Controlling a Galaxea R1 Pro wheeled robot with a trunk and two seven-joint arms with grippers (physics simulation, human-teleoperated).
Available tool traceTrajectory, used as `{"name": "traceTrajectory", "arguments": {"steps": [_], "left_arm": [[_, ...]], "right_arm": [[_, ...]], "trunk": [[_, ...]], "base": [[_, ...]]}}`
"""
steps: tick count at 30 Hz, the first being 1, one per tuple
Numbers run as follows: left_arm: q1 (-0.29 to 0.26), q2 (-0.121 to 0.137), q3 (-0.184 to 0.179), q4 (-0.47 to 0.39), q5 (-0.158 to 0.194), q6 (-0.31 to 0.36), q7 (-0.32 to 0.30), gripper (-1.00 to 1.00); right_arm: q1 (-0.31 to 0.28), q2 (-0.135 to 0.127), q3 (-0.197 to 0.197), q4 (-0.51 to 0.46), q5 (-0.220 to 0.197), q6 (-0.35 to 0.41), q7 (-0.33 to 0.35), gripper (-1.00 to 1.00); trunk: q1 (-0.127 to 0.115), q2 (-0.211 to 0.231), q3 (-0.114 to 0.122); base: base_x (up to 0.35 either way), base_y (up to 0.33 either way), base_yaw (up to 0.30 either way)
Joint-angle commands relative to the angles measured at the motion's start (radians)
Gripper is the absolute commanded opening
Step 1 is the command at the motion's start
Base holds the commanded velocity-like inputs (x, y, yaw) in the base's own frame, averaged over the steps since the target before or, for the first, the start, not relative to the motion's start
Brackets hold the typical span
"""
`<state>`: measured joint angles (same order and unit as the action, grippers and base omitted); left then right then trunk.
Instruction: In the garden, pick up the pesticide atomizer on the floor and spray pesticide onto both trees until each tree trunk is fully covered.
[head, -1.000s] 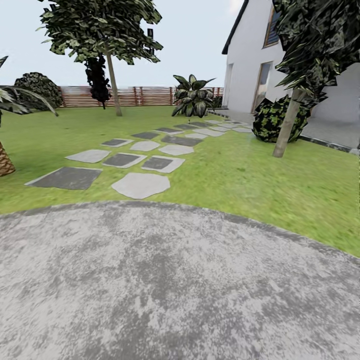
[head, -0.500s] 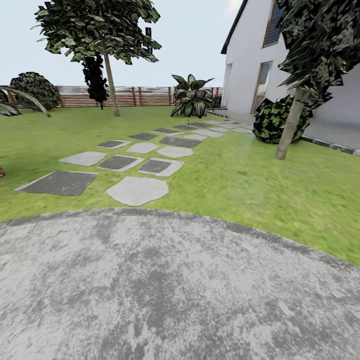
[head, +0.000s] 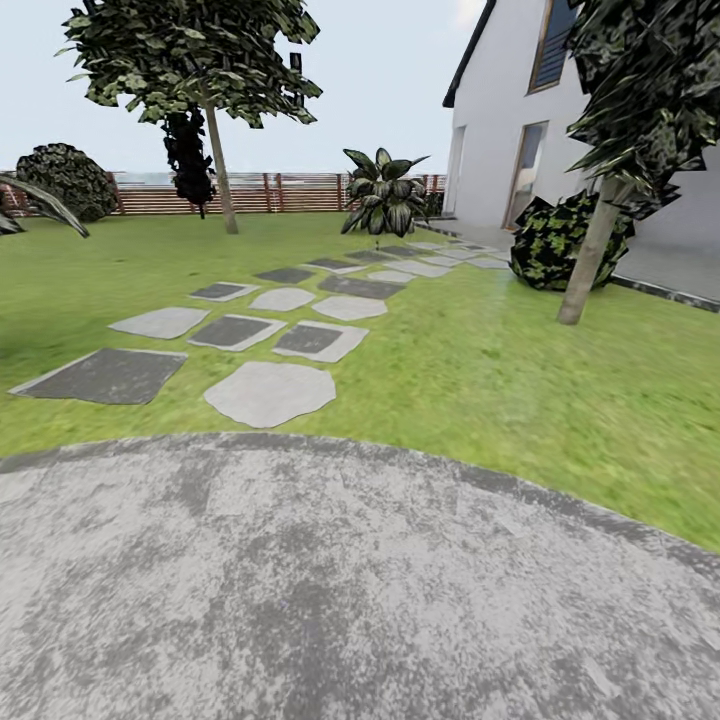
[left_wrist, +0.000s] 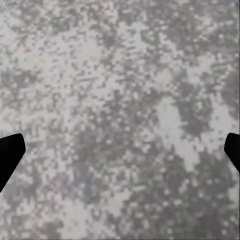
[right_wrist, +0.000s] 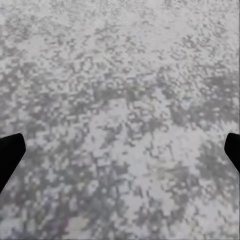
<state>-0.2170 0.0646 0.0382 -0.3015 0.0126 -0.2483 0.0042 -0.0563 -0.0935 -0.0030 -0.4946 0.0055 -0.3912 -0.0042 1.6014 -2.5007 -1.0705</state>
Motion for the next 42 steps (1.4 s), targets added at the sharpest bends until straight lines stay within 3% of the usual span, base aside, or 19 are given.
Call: {"name": "traceTrajectory", "arguments": {"steps": [1,42], "left_arm": [[-0.001,0.0,0.002,0.001,0.001,-0.003,0.0,1.0],[0.0,0.0,0.002,0.001,0.002,-0.003,0.0,1.0]], "right_arm": [[0.0,0.0,0.0,0.001,0.001,-0.003,0.0,1.0],[0.0,0.0,0.0,0.001,0.001,-0.003,0.0,1.0]], "trunk": [[0.0,0.0,-0.001],[0.0,0.0,-0.001]], "base": [[0.34,0.0,0.0],[0.34,0.0,0.0]]}}
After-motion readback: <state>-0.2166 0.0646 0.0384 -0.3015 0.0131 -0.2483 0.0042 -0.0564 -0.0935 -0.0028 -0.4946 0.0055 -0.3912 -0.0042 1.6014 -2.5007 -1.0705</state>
